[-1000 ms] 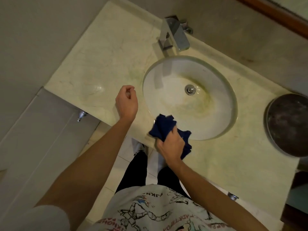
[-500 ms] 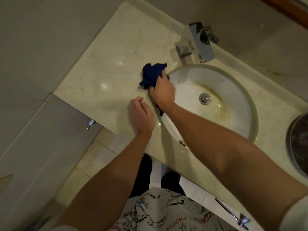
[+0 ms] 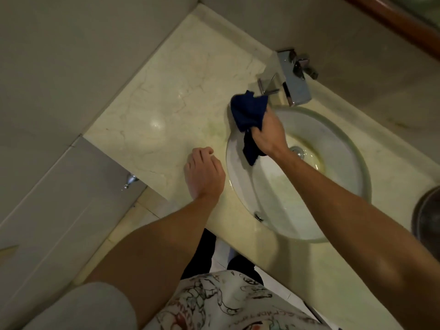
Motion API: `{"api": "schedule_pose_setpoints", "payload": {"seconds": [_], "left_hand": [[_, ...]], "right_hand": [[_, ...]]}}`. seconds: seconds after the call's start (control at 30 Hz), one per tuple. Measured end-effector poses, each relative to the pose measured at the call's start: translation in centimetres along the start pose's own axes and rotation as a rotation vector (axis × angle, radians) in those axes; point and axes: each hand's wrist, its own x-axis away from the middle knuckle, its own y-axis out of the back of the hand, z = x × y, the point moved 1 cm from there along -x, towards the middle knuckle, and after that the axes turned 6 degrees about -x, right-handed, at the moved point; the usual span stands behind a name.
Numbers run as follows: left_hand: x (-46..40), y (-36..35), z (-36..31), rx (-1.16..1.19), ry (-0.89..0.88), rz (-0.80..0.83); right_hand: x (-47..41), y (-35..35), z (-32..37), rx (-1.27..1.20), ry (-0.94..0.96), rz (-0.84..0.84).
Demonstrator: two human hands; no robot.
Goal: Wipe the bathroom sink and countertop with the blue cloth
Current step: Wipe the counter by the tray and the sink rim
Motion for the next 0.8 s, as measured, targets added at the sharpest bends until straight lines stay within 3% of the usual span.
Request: {"api": "schedule_pose_setpoints", "payload": {"seconds": [0.1, 0.27, 0.4, 0.8], "left_hand": [[0.1, 0.0, 0.0, -0.033, -0.01, 0.002], [0.2, -0.4, 0.1, -0.065, -0.007, 0.002], [0.2, -0.6, 0.0, -0.05, 0.005, -0.009], [0.0, -0.6, 0.0, -0.063, 0.005, 0.038]], "right_hand": [[5.4, 2.4, -2.8, 0.096, -0.017, 0.108], [12.7, 2.6, -6.8, 0.308, 0.121, 0.429], [14.6, -0.8, -6.8, 0.259, 0.135, 0.584], [0.9, -2.1, -0.6, 0.251, 0.087, 0.248]]}}
